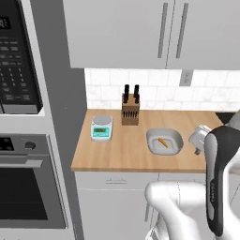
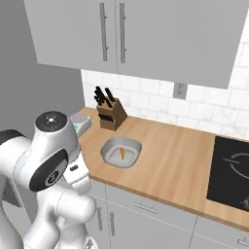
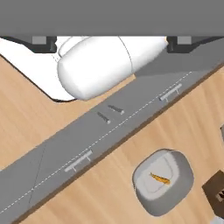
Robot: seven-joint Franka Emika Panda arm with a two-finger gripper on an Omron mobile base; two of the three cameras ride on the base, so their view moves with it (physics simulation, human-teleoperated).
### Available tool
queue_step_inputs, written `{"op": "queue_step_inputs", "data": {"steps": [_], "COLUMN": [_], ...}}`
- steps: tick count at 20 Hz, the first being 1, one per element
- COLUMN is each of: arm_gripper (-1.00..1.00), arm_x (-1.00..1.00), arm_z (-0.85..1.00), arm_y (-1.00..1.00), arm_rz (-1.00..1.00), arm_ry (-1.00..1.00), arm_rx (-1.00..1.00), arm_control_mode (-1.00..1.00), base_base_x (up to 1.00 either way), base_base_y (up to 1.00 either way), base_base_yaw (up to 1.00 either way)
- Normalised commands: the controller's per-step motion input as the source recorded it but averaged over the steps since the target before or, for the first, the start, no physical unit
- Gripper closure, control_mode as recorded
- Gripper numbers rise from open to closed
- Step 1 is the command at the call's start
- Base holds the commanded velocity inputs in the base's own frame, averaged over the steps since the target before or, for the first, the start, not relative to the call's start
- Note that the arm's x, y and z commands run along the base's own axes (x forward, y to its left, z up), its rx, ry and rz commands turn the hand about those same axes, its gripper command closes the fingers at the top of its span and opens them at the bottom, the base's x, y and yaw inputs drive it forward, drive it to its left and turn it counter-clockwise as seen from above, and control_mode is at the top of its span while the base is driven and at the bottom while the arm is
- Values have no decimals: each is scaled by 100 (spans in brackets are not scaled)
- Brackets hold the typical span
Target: Take the meat container that has the shrimp and place it on the second highest rack of the freezer. Then take the vegetable container that has the sweet potato and potato and place it on the highest rack of the freezer.
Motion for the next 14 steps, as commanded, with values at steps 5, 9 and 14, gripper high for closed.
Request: {"op": "queue_step_inputs", "data": {"steps": [5,9,14], "arm_gripper": [-100,-100,-100], "arm_x": [53,83,48], "arm_z": [-11,-11,-10], "arm_y": [-9,-11,-19], "arm_rz": [-46,-28,-21], "arm_ry": [19,29,19], "arm_rx": [43,24,12], "arm_control_mode": [-100,-100,-100], "base_base_x": [0,0,0], "base_base_y": [0,0,0], "base_base_yaw": [0,0,0]}}
